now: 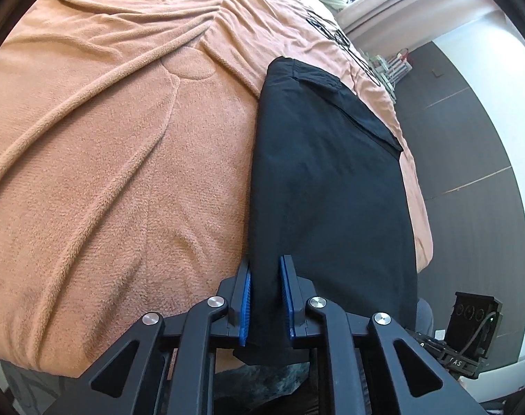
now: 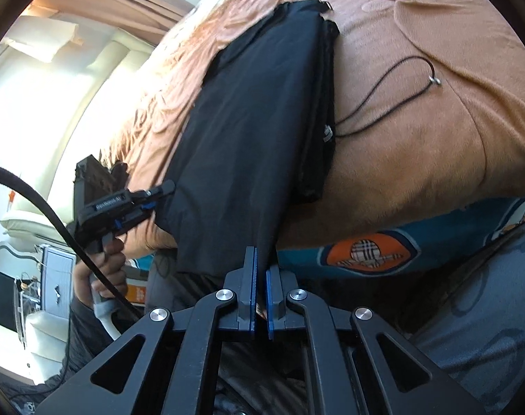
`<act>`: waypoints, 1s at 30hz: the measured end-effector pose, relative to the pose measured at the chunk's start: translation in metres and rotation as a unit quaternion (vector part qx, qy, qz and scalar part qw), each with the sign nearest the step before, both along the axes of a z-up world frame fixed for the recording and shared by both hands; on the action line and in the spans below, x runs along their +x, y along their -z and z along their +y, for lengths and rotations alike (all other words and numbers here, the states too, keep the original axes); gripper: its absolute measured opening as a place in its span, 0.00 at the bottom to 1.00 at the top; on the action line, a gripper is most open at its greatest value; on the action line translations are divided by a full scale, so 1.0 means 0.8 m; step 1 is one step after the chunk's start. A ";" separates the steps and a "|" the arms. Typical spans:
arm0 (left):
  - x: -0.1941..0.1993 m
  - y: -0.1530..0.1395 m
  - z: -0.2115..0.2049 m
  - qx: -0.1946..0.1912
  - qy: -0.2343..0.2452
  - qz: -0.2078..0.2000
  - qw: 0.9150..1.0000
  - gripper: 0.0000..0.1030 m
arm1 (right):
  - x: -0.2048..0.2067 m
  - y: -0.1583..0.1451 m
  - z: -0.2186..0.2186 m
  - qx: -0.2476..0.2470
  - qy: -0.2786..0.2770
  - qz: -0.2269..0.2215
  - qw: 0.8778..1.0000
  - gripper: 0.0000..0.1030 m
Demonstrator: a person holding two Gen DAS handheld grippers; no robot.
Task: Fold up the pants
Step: 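Pinch the black pants hem with left gripper while right gripper pinches the stack edge, then open both grippers and release the folded black pants stack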
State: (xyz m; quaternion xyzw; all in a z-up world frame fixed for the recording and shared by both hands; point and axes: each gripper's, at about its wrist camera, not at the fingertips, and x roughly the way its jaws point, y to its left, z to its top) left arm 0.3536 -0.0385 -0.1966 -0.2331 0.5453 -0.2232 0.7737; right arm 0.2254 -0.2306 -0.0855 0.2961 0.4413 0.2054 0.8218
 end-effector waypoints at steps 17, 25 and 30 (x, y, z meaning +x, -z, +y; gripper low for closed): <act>0.039 -0.034 -0.009 0.014 0.011 -0.026 0.999 0.46 | 0.018 -0.047 -0.073 0.022 0.050 -0.059 0.997 0.48; 0.069 -0.037 -0.028 0.017 0.025 -0.028 0.999 0.46 | 0.074 -0.042 -0.075 0.045 0.045 -0.050 0.997 0.48; 0.089 -0.034 -0.036 0.015 0.030 -0.024 0.999 0.46 | 0.110 -0.030 -0.073 0.052 0.050 -0.029 0.997 0.60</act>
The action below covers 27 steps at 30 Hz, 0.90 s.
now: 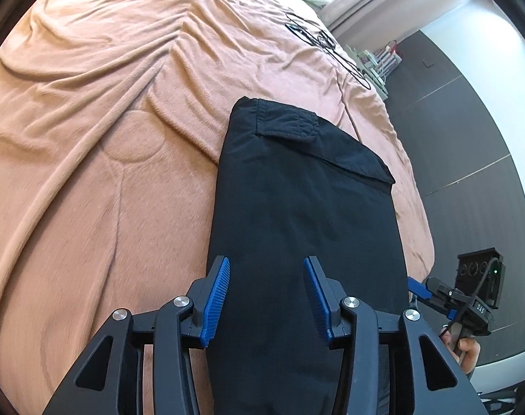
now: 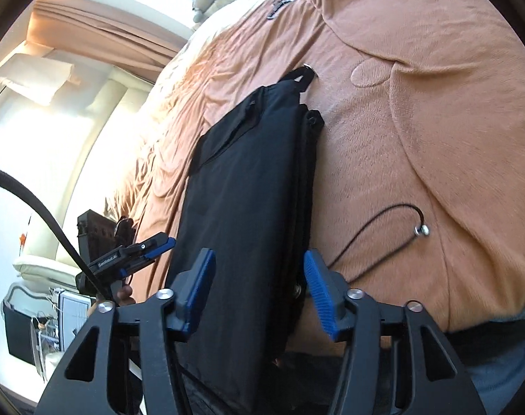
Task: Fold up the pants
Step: 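Open both grippers and release the folded black pants stack, then close the left gripper on the pocket end while right gripper grips the stack's other end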
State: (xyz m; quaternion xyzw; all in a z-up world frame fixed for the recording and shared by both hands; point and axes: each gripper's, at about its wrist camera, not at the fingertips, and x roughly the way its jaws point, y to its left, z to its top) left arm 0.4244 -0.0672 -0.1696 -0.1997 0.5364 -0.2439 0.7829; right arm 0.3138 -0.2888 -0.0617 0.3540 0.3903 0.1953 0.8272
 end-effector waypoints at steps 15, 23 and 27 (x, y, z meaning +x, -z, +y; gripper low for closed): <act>0.052 0.009 -0.001 0.012 0.005 0.002 1.000 0.46 | 0.071 0.030 0.014 0.037 -0.023 0.039 0.998 0.62; 0.072 0.032 0.008 0.000 -0.006 0.024 1.000 0.46 | 0.099 0.039 0.016 0.041 -0.018 0.050 0.998 0.62; 0.084 0.039 0.001 -0.023 0.000 0.031 0.999 0.46 | 0.108 0.046 0.010 0.059 -0.016 0.058 0.996 0.62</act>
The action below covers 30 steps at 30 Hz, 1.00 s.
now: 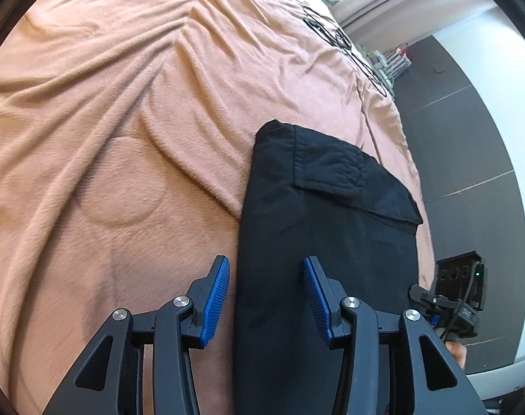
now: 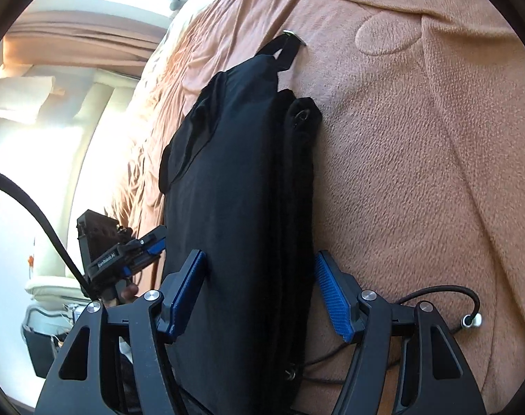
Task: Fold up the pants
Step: 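Close the left gripper on the pocket end while right gripper grips the stack's other end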
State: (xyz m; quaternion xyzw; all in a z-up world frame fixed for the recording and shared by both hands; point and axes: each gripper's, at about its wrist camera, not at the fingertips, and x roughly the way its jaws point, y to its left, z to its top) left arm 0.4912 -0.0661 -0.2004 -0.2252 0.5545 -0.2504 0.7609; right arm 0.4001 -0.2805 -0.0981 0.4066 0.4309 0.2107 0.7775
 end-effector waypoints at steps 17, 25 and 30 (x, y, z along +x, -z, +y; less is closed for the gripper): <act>0.014 -0.019 -0.020 -0.001 0.020 -0.019 1.000 0.46 | -0.025 -0.010 -0.010 -0.027 -0.003 -0.028 0.999 0.41; -0.005 -0.001 -0.010 -0.003 0.027 -0.001 1.000 0.46 | -0.011 -0.005 -0.002 -0.003 -0.013 0.005 1.000 0.68; -0.016 0.005 -0.008 -0.012 0.031 0.002 0.999 0.46 | 0.015 0.001 0.003 0.013 -0.014 0.003 1.000 0.68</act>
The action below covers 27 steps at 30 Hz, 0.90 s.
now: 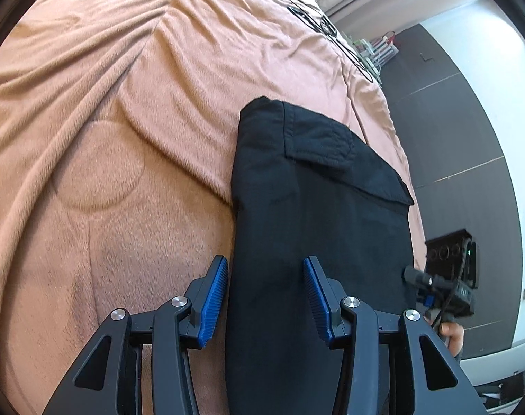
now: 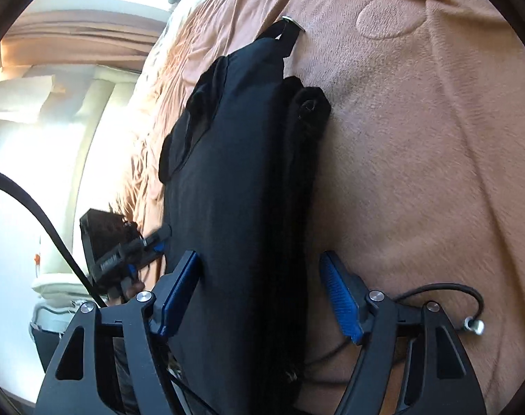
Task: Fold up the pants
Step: 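Close the left gripper on the pocket end while right gripper grips the stack's other end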
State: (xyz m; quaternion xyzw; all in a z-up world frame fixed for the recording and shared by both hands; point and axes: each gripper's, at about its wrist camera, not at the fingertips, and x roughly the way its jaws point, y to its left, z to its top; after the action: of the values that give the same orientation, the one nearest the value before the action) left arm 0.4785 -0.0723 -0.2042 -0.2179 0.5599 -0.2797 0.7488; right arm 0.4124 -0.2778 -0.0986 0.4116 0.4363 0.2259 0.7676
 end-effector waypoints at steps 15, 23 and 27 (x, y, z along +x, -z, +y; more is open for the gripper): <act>0.009 -0.004 -0.009 -0.014 -0.004 -0.006 1.000 0.46 | -0.001 0.009 0.006 -0.022 -0.010 -0.038 0.999 0.36; 0.017 0.006 -0.016 -0.015 -0.004 -0.005 1.000 0.46 | 0.019 0.018 0.001 0.001 -0.014 -0.023 1.000 0.45; 0.020 0.005 -0.016 -0.021 -0.007 -0.009 1.000 0.43 | 0.016 0.018 0.000 -0.001 -0.011 -0.030 0.999 0.41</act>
State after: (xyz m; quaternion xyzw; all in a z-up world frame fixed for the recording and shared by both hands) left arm 0.4943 -0.0850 -0.2082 -0.2353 0.5451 -0.2880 0.7514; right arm 0.4255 -0.2780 -0.1131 0.3989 0.4179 0.2460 0.7782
